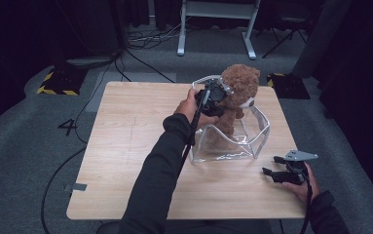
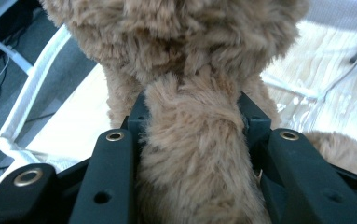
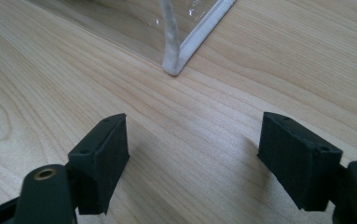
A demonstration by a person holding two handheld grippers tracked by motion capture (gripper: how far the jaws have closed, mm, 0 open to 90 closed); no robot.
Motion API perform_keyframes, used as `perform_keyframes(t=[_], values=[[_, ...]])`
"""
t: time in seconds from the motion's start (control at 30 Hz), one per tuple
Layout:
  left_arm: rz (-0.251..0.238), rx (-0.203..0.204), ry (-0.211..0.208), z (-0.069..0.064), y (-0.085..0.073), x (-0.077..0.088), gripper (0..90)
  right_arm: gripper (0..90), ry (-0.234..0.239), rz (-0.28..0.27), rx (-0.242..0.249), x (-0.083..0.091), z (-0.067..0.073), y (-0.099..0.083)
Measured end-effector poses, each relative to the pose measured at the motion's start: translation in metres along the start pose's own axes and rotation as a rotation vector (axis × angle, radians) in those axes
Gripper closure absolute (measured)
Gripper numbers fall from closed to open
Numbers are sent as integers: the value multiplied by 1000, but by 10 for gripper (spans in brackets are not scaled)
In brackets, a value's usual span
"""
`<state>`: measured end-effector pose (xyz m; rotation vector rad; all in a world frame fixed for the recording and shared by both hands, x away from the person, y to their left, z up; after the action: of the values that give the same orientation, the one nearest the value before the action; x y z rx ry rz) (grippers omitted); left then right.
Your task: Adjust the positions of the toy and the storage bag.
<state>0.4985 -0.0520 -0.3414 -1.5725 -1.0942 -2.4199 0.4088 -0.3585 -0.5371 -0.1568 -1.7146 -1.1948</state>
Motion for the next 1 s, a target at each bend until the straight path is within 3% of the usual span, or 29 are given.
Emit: perform_keyframes(t=[0.17, 0.33, 0.6, 0.8, 1.0], values=[[42, -11, 4, 1, -8, -2, 582, 241, 0, 0, 0, 0, 0, 0], [1, 14, -10, 1, -11, -2, 569, 241, 0, 0, 0, 0, 0, 0], [-25, 27, -2, 2, -10, 0, 518, 241, 0, 0, 0, 0, 0, 0], [-30, 23, -25, 1, -11, 0, 529, 241, 0, 0, 0, 0, 0, 0], [-27, 24, -21, 1, -10, -2, 537, 241, -1, 0, 0, 0, 0, 0]])
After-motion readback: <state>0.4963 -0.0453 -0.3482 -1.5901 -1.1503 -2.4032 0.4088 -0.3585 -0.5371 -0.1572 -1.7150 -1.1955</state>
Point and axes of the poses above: each handheld gripper's, and its own axes: x roughly backward along the jaws, y roughly out of its top, z roughly to its left, the point moved 4 cm from there along -x, roughly forward along the jaws, and after that the axes turned 9 degrees about z, right-handed, at the moved point
